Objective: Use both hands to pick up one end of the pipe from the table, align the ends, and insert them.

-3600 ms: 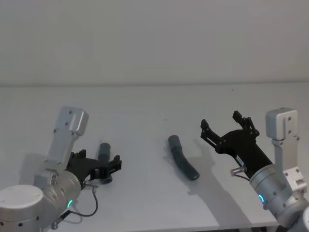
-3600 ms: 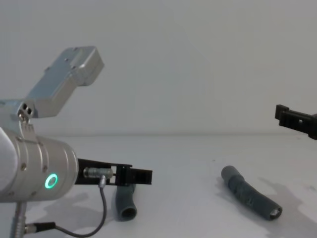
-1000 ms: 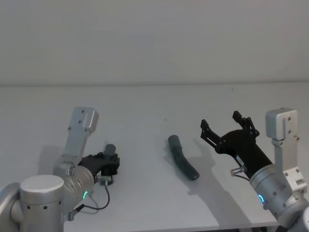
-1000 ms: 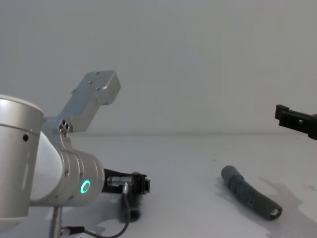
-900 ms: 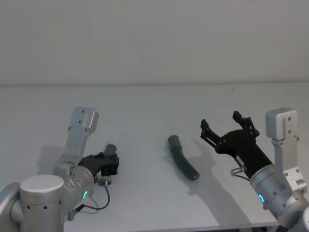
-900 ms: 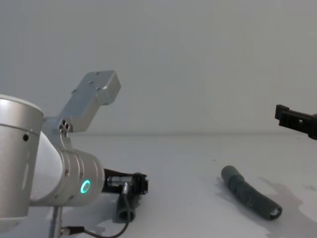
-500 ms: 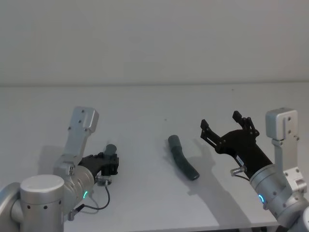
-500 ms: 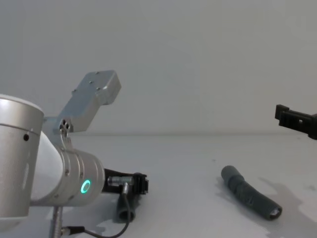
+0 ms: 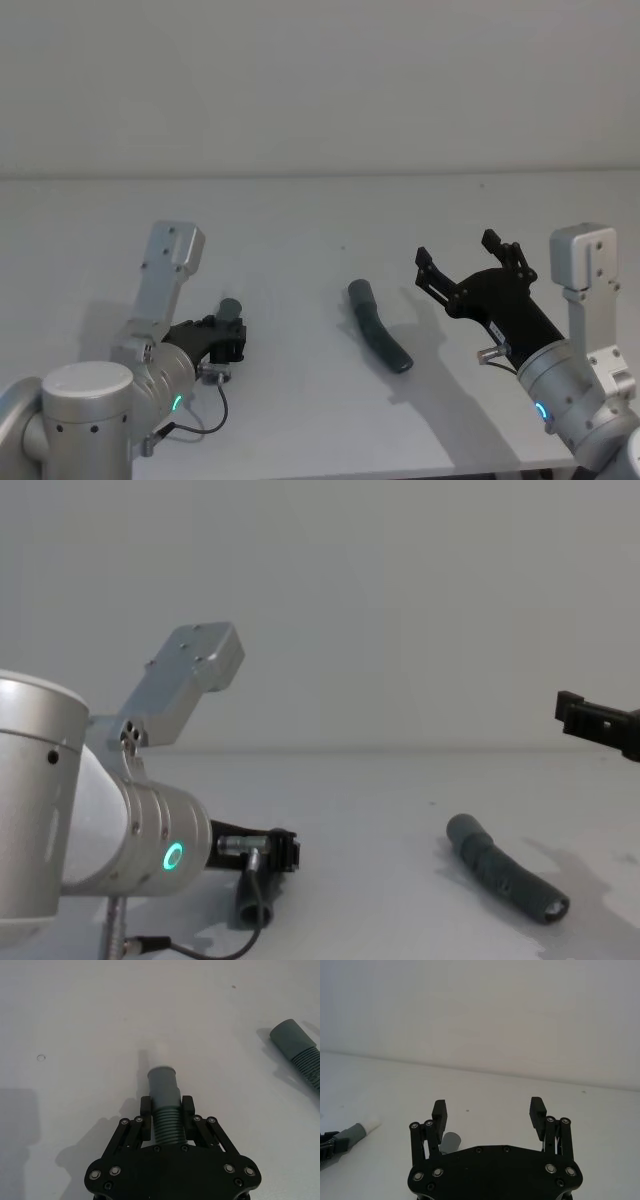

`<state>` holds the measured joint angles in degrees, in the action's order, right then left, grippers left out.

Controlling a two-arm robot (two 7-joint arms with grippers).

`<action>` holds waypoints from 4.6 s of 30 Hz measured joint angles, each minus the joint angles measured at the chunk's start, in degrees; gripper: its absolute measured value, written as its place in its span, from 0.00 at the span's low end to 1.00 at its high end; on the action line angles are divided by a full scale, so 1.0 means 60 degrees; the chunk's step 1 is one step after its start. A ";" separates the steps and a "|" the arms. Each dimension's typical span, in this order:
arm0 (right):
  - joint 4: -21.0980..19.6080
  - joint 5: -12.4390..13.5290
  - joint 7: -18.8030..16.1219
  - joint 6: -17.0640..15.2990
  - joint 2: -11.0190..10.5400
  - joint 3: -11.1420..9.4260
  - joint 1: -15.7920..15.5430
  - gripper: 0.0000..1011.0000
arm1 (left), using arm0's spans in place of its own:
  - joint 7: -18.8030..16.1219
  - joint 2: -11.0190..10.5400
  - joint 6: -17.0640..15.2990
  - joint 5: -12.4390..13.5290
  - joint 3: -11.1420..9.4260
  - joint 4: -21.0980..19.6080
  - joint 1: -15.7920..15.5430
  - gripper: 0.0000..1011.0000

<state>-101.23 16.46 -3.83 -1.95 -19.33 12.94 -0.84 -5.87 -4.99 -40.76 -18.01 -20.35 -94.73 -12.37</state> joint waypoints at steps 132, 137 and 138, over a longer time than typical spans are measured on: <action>-0.0349 0.0388 -0.0335 -0.7360 -0.0046 0.0933 0.2122 0.99 | 0.7447 -0.3447 0.6839 -0.1221 0.0005 0.1429 -0.1099 0.32; -0.0216 0.0323 -0.0302 -0.7569 0.0081 0.1056 0.2287 0.99 | 0.7447 -0.3447 0.6839 -0.1221 0.0005 0.1429 -0.1099 0.32; -0.0195 0.0317 -0.0302 -0.7591 0.0097 0.1071 0.2308 0.99 | 0.7447 -0.3447 0.6839 -0.1221 0.0005 0.1429 -0.1099 0.32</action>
<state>-102.40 18.36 -5.64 -47.50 -18.75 19.36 13.01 38.81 -25.67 0.28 -25.33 -20.32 -86.16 -18.96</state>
